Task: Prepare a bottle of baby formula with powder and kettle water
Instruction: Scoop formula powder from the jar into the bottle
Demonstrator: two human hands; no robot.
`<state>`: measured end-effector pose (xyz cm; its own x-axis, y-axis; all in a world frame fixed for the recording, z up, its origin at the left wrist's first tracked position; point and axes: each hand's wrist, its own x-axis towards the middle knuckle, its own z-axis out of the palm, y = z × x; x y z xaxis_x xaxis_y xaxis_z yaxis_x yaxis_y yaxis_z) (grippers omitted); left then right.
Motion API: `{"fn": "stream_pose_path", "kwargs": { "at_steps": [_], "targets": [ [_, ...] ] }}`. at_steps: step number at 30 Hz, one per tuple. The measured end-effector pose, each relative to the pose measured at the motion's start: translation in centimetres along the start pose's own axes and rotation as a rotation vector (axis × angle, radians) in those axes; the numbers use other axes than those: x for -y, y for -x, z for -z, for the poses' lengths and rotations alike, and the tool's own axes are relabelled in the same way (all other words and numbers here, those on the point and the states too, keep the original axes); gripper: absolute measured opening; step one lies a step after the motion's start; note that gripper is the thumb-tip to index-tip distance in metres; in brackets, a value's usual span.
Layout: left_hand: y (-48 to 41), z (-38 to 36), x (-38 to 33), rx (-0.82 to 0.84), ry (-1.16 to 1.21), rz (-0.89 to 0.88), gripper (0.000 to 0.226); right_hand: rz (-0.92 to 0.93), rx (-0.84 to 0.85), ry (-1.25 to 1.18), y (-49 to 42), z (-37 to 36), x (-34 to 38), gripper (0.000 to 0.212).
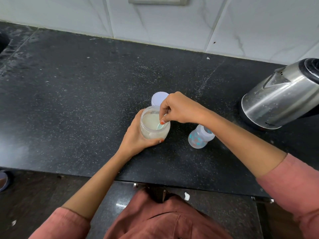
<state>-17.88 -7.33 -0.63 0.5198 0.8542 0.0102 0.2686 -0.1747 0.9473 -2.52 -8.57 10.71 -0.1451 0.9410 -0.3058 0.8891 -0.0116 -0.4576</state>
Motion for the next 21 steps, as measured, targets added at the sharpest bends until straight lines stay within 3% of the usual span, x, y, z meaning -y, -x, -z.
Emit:
{"fn": "stream_pose_path", "kwargs": {
  "at_steps": [21],
  "targets": [
    [0.07, 0.07, 0.19, 0.007, -0.008, 0.023, 0.083, 0.087, 0.140, 0.087, -0.31, -0.20, 0.71, 0.010]
  ]
}}
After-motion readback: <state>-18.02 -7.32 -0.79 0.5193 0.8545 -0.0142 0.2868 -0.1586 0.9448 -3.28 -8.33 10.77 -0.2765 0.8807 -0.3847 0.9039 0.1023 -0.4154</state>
